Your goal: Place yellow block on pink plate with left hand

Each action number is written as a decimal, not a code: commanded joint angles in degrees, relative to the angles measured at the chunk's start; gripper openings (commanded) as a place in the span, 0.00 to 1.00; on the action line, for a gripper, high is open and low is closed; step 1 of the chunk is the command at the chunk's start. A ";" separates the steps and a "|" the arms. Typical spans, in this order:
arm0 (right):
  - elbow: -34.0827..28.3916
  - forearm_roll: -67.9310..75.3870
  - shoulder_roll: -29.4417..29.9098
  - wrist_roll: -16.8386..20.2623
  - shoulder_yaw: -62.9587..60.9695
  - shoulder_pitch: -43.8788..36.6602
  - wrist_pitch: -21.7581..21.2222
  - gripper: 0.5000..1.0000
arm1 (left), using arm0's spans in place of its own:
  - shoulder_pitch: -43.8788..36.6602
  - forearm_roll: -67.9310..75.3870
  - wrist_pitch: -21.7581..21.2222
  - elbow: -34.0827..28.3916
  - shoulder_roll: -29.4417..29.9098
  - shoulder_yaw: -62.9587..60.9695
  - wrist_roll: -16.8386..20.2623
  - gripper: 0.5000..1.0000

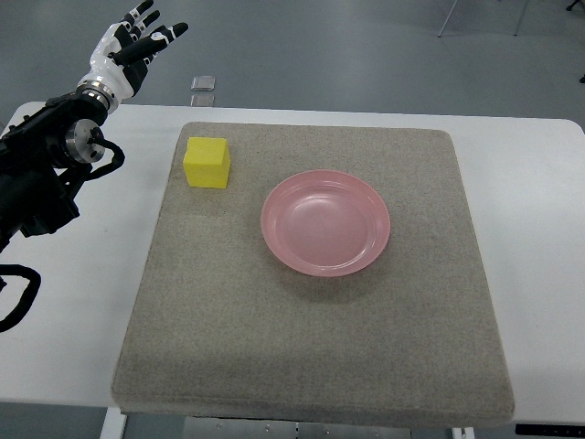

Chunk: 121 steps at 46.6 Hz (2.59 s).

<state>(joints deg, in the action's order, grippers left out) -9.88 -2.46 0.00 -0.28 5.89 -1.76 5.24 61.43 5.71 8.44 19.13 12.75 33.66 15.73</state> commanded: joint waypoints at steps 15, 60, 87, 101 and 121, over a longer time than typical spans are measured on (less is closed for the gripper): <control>-0.05 0.00 0.00 0.02 0.00 0.00 -0.05 0.85 | 0.01 -0.35 0.00 -0.06 0.17 0.17 0.00 0.98; 0.04 0.00 0.00 0.02 0.00 0.00 -0.05 0.85 | -0.96 -0.35 0.00 -0.41 0.26 0.09 0.00 0.98; 0.04 0.00 0.00 0.02 0.00 0.00 -0.05 0.85 | -0.61 -0.26 -0.09 -0.06 0.70 0.09 0.00 0.98; 0.04 0.00 0.00 0.02 0.00 0.00 0.04 0.85 | 0.27 0.26 -0.09 0.11 0.79 -0.70 0.00 0.98; -0.05 0.00 0.00 0.02 0.00 0.00 -0.05 0.85 | 2.91 1.93 -0.35 -0.15 1.93 -3.16 -0.26 0.98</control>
<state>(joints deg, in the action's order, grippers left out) -9.86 -2.46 0.00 -0.29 5.89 -1.76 5.24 64.30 7.51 8.21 19.10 14.54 30.77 15.48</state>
